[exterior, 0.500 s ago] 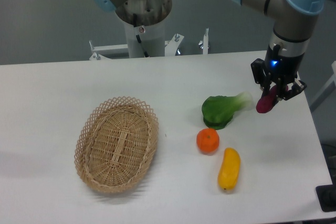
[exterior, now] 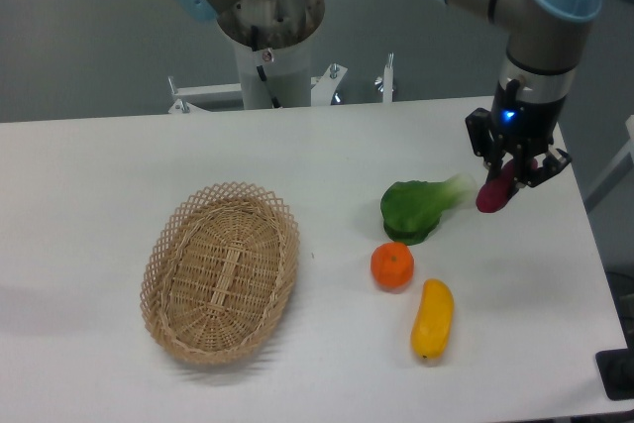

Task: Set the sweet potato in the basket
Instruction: 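Lift the purple sweet potato in the gripper and move it past the bok choy, then carry the sweet potato over the wicker basket and lower it inside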

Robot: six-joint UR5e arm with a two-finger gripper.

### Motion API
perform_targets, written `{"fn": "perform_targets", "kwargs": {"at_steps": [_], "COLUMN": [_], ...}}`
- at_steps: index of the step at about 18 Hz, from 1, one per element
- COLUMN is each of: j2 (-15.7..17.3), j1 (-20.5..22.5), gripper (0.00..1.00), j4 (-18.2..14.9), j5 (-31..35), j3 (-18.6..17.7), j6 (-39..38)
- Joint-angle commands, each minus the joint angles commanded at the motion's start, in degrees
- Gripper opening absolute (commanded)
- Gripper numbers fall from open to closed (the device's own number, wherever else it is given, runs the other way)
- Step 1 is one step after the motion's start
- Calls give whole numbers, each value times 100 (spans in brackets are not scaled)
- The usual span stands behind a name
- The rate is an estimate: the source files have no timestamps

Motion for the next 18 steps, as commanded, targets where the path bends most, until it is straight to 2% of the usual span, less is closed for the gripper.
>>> {"fn": "perform_targets", "kwargs": {"at_steps": [5,10,14,18], "j2": [70,105,97,18], "j1": [-571,-1344,-1951,-2584], "gripper": [25,26,26,26], "j4": [211,562,931,1537], "j5": [9,9,53,298], "j3": [-281,-658,-1036,-1441], "j6": [-1099,-2320,-3173,-3947]}}
